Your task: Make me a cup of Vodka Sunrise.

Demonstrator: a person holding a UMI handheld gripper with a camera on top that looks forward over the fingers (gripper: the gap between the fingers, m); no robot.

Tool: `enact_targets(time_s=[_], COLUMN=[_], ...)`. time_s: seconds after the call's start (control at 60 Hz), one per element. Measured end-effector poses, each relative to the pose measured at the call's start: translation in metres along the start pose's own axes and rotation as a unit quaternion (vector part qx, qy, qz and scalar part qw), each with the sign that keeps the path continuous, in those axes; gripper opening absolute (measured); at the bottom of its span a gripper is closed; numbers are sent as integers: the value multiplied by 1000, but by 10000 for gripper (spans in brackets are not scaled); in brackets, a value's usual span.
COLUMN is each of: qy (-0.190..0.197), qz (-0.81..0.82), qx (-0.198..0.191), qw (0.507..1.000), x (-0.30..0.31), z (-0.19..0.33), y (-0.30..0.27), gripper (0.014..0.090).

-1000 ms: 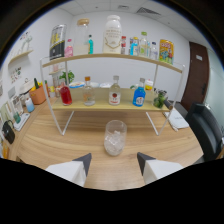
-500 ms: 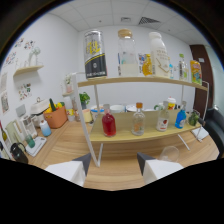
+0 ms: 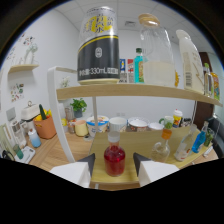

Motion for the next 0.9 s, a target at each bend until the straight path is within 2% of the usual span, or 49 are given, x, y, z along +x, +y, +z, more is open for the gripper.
enact_targets(time_s=[0.183, 0.483, 0.733, 0.9], qy=[15, 7, -7, -11], qz=[3, -30, -36, -27], qx=[-12, 6, 37, 31], qw=[1000, 1000, 999, 999], x=[2, 3, 20, 45], z=[18, 10, -42, -72], y=[7, 1, -14, 11], gripper=[367, 348, 348, 347])
